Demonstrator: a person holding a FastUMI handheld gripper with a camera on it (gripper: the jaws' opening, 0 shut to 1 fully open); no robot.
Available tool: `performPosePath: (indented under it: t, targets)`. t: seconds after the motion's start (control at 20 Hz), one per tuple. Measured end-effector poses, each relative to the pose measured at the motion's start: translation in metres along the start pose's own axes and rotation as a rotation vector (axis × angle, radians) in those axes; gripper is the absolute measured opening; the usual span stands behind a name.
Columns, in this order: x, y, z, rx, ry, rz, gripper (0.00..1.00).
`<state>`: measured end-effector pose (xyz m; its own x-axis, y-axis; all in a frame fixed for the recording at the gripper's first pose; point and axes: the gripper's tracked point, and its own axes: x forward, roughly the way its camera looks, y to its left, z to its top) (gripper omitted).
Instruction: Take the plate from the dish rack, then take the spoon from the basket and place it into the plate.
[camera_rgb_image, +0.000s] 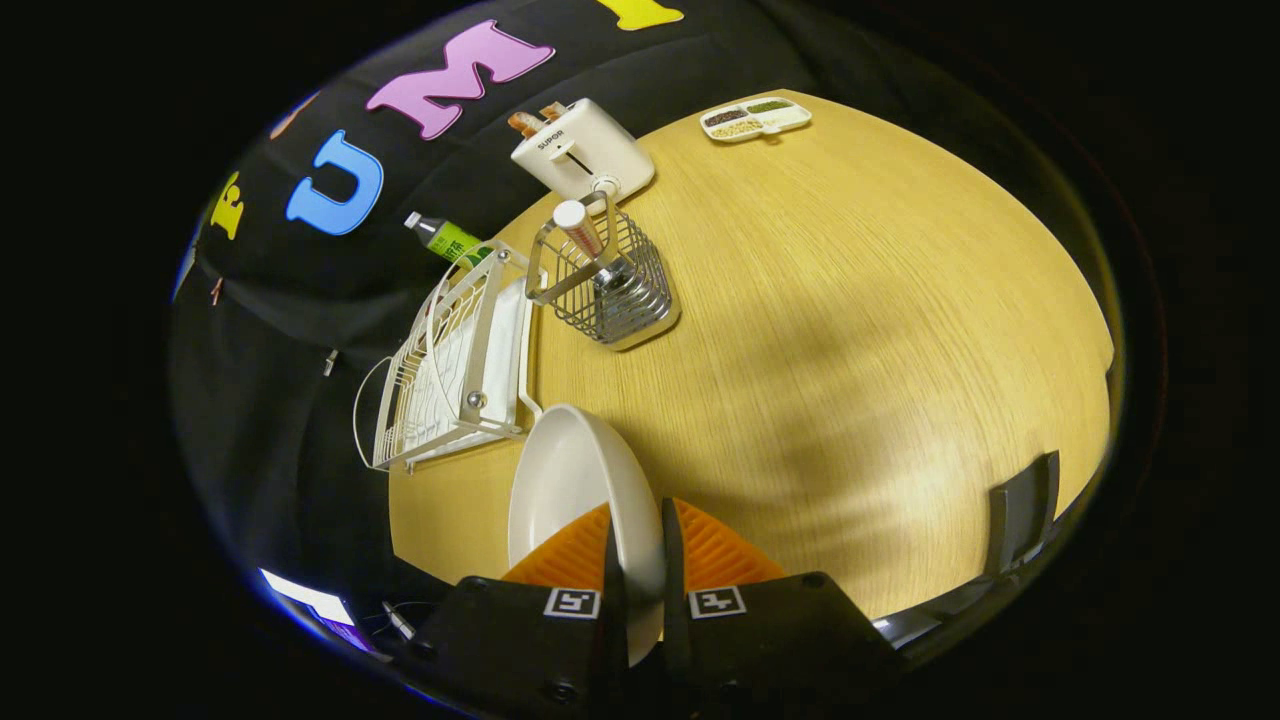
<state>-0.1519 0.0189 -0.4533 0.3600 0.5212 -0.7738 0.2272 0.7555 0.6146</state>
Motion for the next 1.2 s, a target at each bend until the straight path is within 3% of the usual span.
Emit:
performPosePath:
  t: [0.45, 0.65, 0.75, 0.8, 1.2]
  targets:
    - [0.022, -0.008, 0.001, -0.001, 0.043, 0.008, 0.25]
    - [0.020, -0.019, 0.011, 0.002, 0.015, -0.007, 0.44]
    - [0.017, -0.025, 0.018, -0.022, -0.001, -0.031, 0.59]
    - [0.013, -0.028, 0.023, -0.044, -0.011, -0.041, 0.80]
    - [-0.040, 0.001, 0.089, -0.347, -0.200, -0.093, 0.93]
